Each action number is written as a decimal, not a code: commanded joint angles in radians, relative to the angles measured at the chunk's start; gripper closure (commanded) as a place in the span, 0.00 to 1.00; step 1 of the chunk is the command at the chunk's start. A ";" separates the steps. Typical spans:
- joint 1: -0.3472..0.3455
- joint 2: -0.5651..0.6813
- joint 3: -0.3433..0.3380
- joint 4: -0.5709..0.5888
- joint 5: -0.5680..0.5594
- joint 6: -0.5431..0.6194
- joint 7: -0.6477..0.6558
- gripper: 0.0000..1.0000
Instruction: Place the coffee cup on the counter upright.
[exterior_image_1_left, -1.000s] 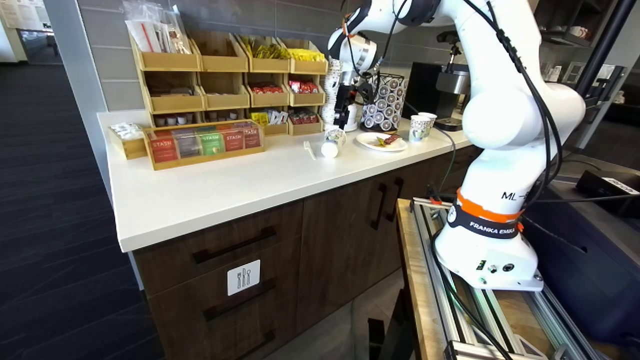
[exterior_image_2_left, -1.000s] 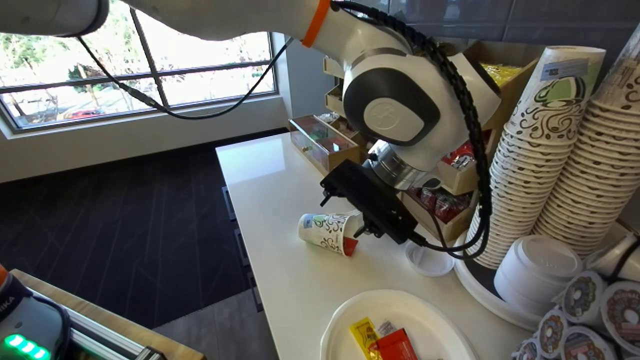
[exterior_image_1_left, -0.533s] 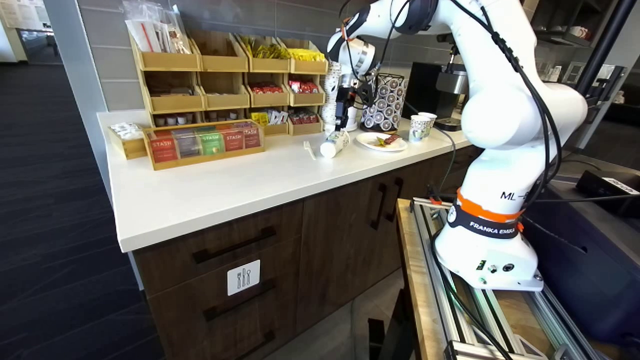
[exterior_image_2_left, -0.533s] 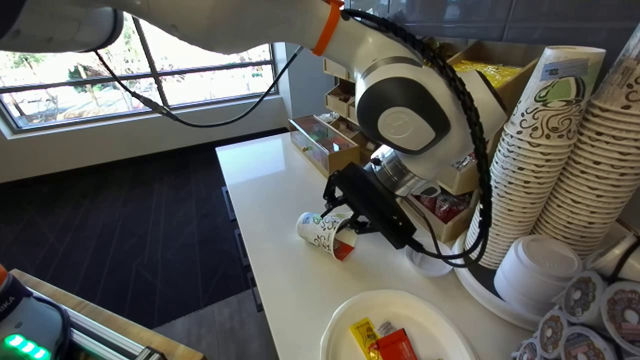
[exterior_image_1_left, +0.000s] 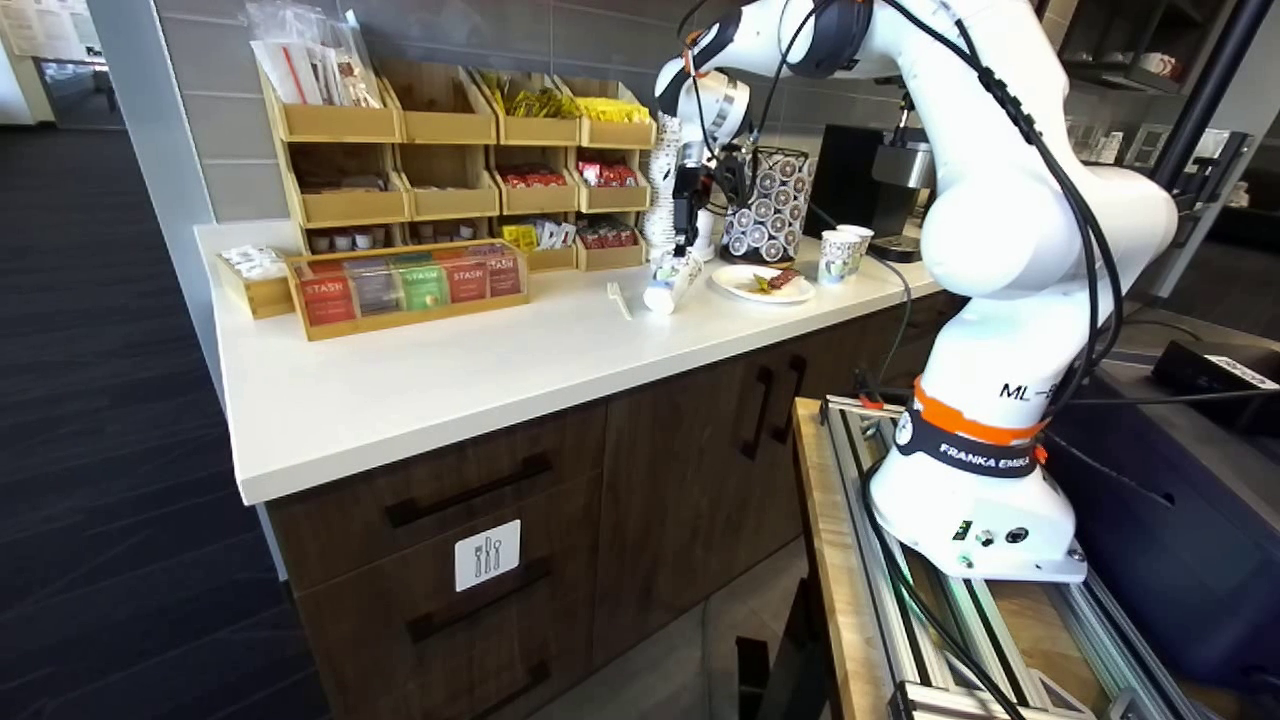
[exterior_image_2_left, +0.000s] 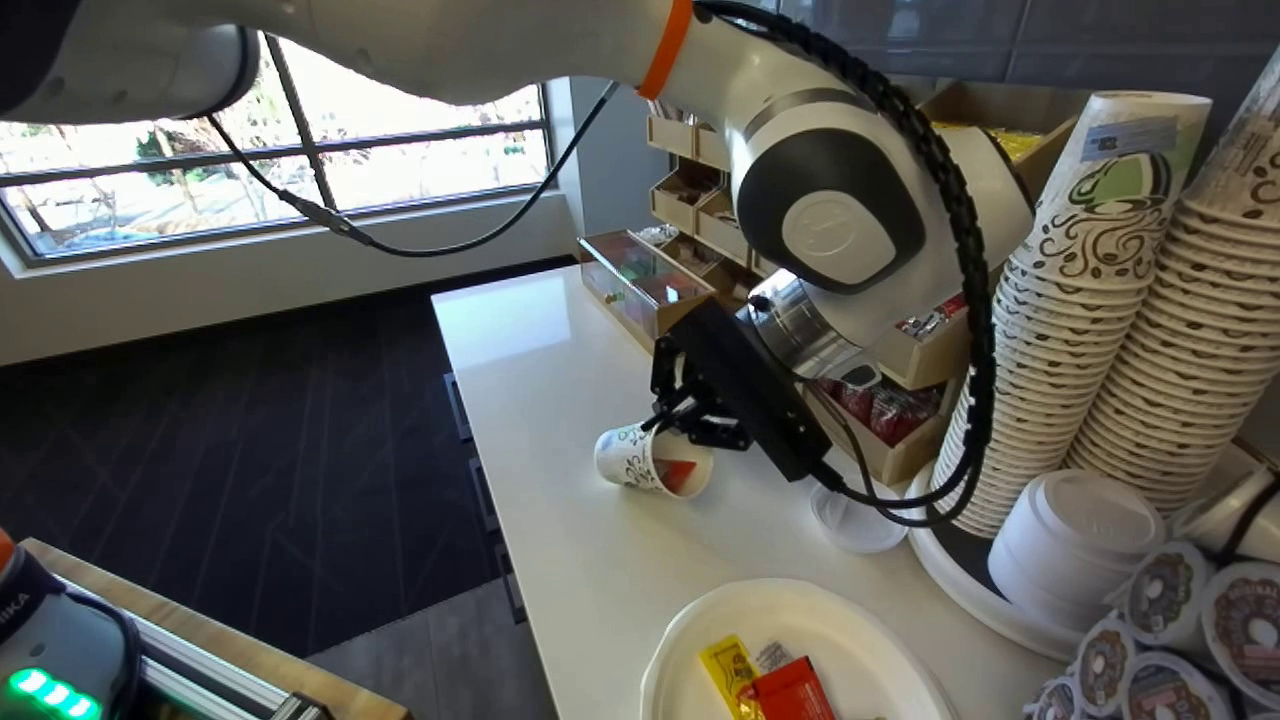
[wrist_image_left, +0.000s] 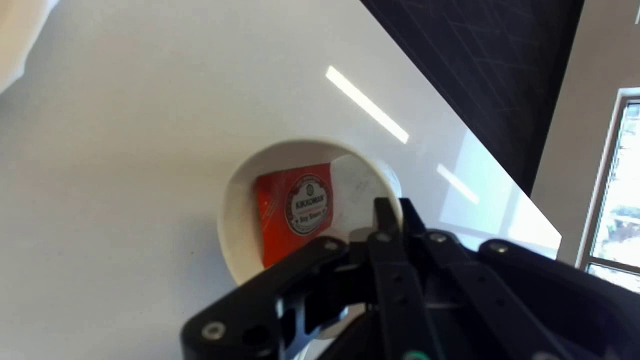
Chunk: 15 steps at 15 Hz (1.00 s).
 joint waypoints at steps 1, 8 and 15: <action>-0.012 -0.038 0.014 -0.020 -0.013 -0.001 0.061 1.00; 0.030 -0.246 -0.027 -0.272 -0.003 0.333 0.181 0.99; 0.103 -0.411 -0.050 -0.565 -0.069 0.776 0.290 0.99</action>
